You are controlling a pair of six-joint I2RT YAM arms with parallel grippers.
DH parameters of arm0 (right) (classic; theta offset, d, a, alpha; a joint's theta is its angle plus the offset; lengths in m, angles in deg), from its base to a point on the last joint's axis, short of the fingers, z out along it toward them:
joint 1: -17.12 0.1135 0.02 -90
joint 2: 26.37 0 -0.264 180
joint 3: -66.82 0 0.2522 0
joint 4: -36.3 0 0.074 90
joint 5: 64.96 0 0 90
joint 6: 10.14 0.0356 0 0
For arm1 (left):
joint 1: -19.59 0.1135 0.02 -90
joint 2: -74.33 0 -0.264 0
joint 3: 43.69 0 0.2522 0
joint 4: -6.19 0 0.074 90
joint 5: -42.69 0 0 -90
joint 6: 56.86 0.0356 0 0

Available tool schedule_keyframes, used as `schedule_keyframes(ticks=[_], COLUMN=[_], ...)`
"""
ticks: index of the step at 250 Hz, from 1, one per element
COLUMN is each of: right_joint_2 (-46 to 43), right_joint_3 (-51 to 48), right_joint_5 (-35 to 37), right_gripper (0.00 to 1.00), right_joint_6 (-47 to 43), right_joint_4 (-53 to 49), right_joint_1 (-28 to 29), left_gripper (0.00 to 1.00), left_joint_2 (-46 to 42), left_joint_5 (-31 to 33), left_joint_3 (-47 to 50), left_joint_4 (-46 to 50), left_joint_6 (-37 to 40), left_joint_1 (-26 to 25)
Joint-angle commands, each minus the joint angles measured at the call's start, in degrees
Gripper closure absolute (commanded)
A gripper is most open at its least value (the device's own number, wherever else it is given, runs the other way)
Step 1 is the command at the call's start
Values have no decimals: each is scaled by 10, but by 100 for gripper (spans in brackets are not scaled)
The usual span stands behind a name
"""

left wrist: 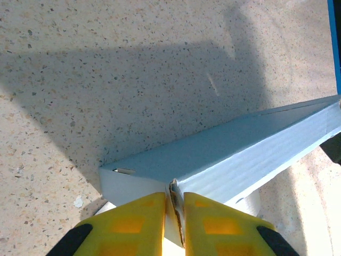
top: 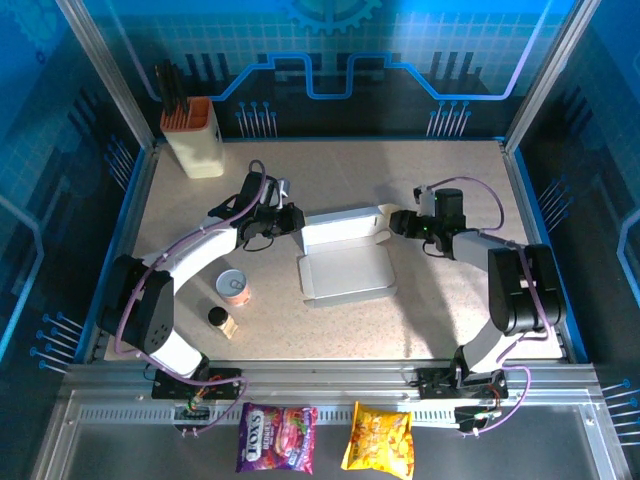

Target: Fold the paper box

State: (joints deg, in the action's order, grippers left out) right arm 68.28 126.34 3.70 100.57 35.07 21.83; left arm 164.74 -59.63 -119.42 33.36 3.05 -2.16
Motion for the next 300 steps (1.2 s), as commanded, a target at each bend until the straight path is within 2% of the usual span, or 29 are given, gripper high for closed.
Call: schedule_keyframes(ticks=[1, 17, 36, 97, 163, 220, 265, 300], right_joint_2=[20, 27, 27, -33, -89, -63, -28, -17], right_joint_3=[10, 11, 8, -28, -52, -33, -9, -5], right_joint_5=[-20, -29, -33, 2, 100, 123, 83, 74], right_gripper=[59, 60, 69, 84, 92, 96, 98, 98], right_joint_6=[-4, -4, -6, 1, 14, 4, -67, -135], right_joint_4=[13, 21, 26, 7, -23, -25, 1, 21], right_joint_1=[-9, -9, -9, 13, 70, 93, 125, 159], left_gripper=[83, 83, 83, 83, 82, 79, 65, 56], left_joint_2=[20, 20, 19, 15, -1, -33, -54, -72], left_joint_5=[5, 4, 4, -15, -50, -108, -173, -194], left_joint_3=[5, 3, 2, 4, 16, 39, 66, 85], left_joint_4=[70, 72, 73, 74, 81, 100, 112, 113], left_joint_6=[6, 7, 7, 12, 21, 35, 49, 54], left_joint_1=[-1, -1, -1, -2, -8, -24, -41, -45])
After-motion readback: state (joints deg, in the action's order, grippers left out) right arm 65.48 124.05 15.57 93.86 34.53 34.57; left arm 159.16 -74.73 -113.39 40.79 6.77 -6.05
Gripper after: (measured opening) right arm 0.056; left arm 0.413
